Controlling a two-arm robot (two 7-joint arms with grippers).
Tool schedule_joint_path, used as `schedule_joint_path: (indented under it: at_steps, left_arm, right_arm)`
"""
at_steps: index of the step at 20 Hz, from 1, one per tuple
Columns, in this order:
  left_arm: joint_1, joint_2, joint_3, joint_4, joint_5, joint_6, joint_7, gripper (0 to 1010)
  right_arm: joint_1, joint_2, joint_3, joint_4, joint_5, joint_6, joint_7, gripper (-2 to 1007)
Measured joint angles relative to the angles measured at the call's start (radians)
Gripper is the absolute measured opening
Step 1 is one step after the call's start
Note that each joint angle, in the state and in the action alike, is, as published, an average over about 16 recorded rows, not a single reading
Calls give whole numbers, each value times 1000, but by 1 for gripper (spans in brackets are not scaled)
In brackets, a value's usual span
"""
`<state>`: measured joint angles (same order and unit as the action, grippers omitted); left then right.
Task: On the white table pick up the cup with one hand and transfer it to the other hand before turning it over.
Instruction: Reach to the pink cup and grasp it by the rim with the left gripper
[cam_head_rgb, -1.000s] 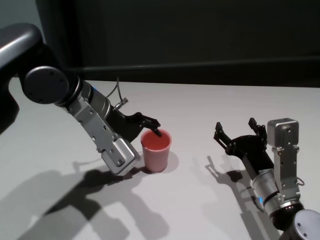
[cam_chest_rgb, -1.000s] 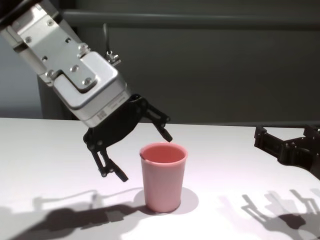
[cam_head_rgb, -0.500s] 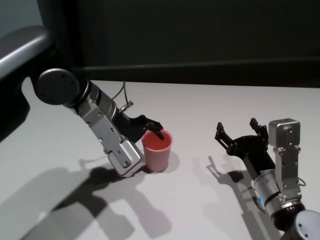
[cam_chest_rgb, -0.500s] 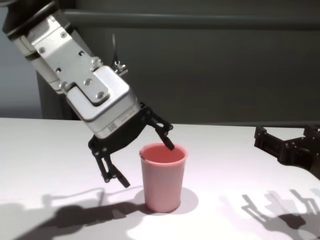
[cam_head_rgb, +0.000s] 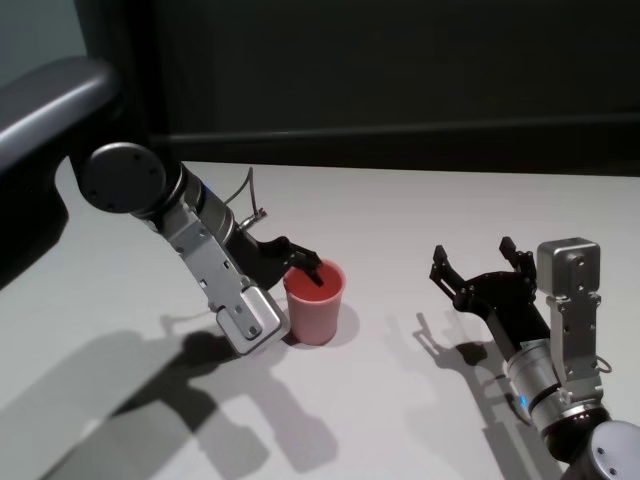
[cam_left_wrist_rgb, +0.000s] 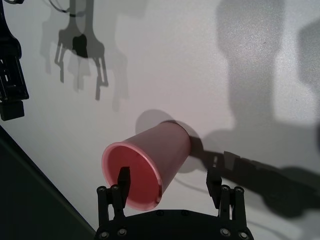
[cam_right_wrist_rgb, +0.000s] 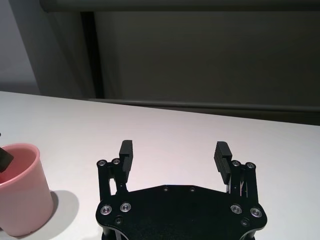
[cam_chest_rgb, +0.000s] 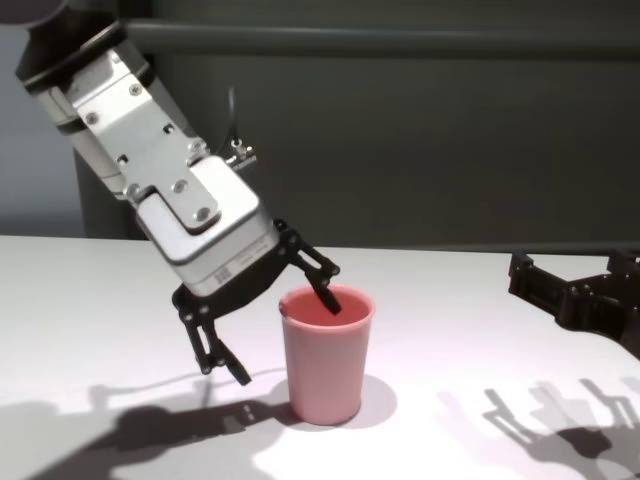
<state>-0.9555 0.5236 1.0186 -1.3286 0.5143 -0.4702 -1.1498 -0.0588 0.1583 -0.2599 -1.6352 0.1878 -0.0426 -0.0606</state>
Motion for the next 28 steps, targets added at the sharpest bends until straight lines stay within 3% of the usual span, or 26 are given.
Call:
schedule_joint_path:
  at_steps: [17, 28]
  left_arm:
    - [-28, -25, 46, 62, 1, -9, 14, 1001]
    - [-46, -34, 69, 71, -4, -6, 16, 1001]
  right_arm:
    - [0, 0, 0, 0, 0, 0, 0, 1002]
    - [0, 0, 0, 0, 0, 0, 0, 1002]
